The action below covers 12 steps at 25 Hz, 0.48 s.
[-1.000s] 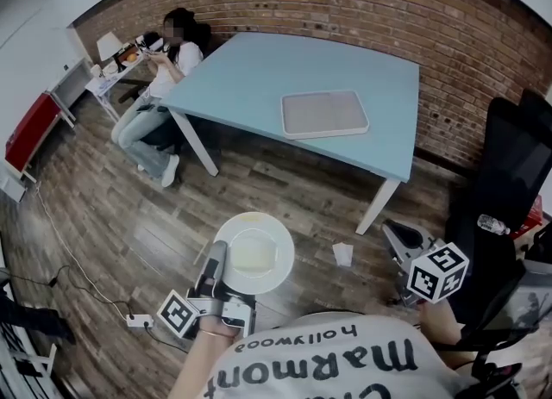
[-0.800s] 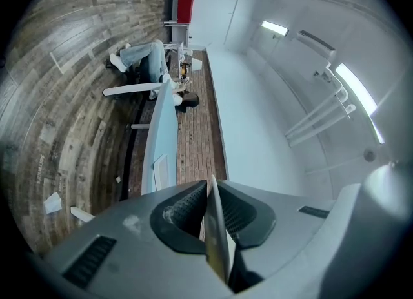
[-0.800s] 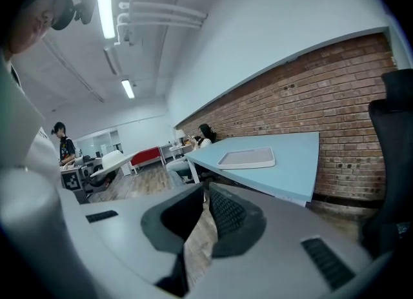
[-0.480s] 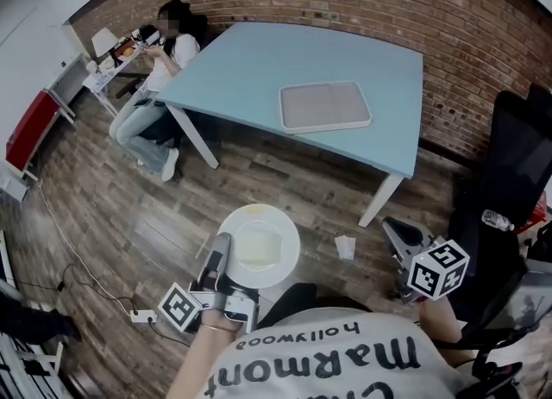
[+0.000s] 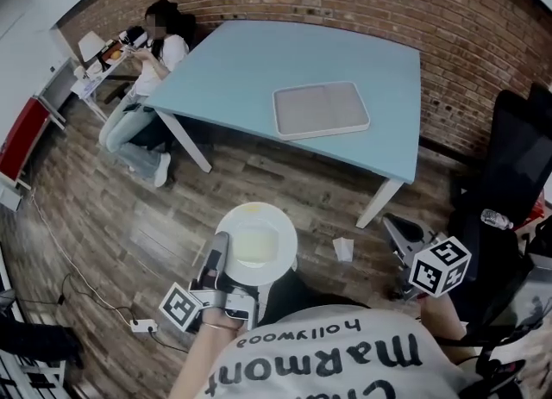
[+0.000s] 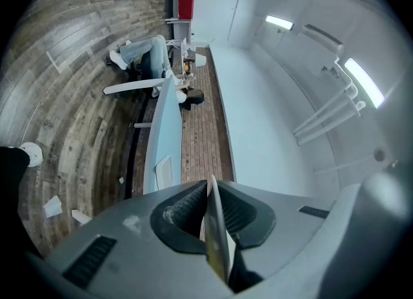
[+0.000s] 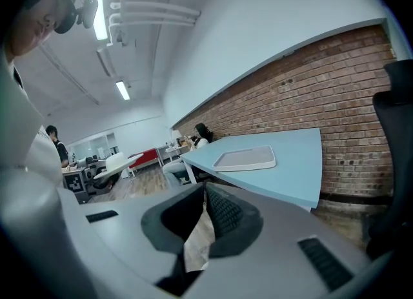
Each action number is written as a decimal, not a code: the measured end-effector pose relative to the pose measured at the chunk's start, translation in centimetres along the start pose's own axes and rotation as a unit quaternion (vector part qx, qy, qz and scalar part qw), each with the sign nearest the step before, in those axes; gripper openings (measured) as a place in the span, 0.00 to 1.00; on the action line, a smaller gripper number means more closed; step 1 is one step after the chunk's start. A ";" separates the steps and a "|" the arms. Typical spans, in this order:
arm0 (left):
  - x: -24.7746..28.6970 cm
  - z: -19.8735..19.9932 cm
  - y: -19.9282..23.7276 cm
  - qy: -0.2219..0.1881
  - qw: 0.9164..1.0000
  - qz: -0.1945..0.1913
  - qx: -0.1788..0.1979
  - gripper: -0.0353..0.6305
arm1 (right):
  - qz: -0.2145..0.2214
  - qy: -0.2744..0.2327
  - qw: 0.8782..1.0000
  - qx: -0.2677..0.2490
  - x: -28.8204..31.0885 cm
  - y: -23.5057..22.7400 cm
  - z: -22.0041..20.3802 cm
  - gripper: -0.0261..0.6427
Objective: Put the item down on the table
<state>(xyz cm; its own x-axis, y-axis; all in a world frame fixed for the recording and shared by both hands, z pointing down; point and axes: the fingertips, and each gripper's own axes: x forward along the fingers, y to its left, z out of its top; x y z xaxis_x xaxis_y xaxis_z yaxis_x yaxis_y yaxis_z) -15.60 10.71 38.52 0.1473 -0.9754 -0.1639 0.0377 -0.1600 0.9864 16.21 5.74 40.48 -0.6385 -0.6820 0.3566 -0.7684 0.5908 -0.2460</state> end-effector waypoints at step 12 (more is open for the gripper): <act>10.7 4.4 1.9 0.029 0.999 -0.008 -0.015 0.10 | -0.012 0.017 1.000 0.009 8.0 -3.0 3.8 0.06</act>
<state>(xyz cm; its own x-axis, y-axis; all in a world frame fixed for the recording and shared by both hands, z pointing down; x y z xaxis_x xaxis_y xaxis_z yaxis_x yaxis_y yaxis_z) -18.27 -0.73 38.65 0.2043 -0.9621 -0.1805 0.0703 -0.1695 0.9830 13.28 -3.12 40.64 -0.6187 -0.6808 0.3921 -0.7841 0.5665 -0.2535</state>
